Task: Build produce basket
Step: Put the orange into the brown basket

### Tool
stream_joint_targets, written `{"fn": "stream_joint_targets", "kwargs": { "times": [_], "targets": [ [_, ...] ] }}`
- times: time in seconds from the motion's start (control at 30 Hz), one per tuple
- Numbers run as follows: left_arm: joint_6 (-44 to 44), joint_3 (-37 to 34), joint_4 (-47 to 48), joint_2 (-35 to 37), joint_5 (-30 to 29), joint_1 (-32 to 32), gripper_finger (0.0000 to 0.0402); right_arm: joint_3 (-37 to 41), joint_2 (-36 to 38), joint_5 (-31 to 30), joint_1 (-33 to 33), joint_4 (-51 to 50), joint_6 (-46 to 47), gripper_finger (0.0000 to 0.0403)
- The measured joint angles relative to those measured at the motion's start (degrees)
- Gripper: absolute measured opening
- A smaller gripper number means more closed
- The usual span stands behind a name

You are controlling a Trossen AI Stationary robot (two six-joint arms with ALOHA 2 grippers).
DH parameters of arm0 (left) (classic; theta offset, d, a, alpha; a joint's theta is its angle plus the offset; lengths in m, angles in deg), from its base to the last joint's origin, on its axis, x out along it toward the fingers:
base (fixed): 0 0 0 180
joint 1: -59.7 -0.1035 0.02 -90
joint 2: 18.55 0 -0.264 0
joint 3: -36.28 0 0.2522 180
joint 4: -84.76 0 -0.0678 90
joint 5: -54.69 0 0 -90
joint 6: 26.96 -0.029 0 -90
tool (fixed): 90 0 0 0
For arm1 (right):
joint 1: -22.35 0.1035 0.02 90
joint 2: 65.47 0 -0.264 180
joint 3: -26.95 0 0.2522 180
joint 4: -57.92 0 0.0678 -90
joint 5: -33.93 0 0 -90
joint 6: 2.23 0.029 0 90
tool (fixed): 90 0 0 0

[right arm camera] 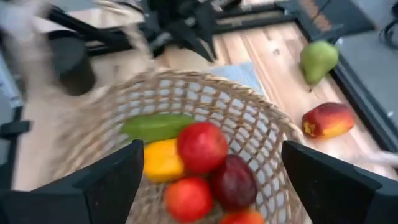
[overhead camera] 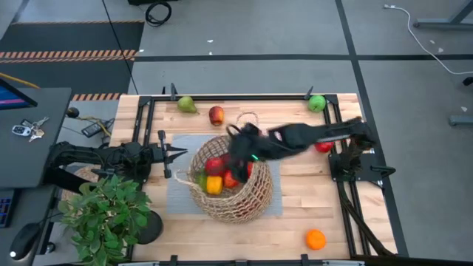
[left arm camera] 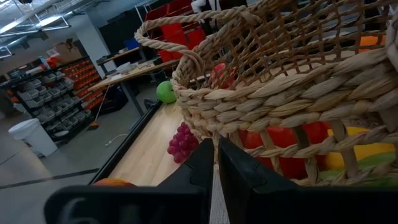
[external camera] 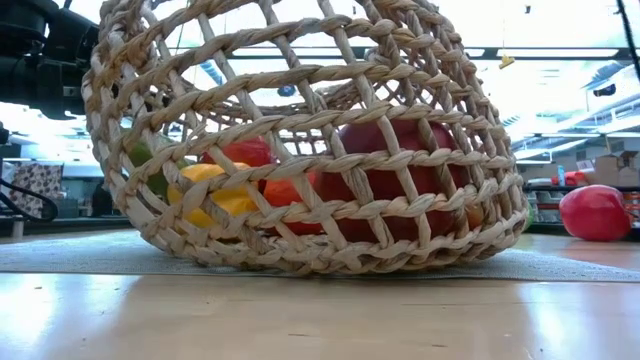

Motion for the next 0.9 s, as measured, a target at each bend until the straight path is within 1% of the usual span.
{"fn": "stream_joint_targets", "kwargs": {
  "times": [0.1, 0.23, 0.33, 0.43, 0.63, 0.77, 0.9],
  "targets": [
    [0.00, 0.02, 0.00, 0.00, 0.00, 0.00, 0.0034, -0.08, 2.17, -2.61, 5.20, -5.61, 3.64, 0.0378],
    [0.00, 0.02, 0.00, 0.00, 0.00, 0.00, 0.0036, 0.01, 2.04, -6.00, 12.86, -15.01, 10.69, 0.0375],
    [0.00, 0.00, 0.00, 0.00, 0.00, 0.02, 0.0032, 0.31, 1.28, -6.11, 18.83, -20.55, 17.38, 0.0375],
    [0.00, 0.01, 0.00, 0.00, 0.00, 0.00, 0.0029, 3.01, 0.56, -5.91, 23.87, -22.65, 24.28, 0.0375],
    [0.00, 0.02, 0.04, 0.00, 0.00, 0.00, 0.0031, 11.23, 0.46, -1.02, 31.35, -22.56, 39.32, 0.0374],
    [0.01, 0.01, -0.02, 0.00, 0.00, 0.00, 0.0035, 17.54, 0.46, 2.91, 35.09, -22.37, 49.10, 0.0375],
    [0.00, 0.02, -0.02, 0.00, 0.00, 0.00, 0.0035, 22.45, 0.46, 7.03, 37.92, -21.60, 56.02, 0.0380]
  ]
}}
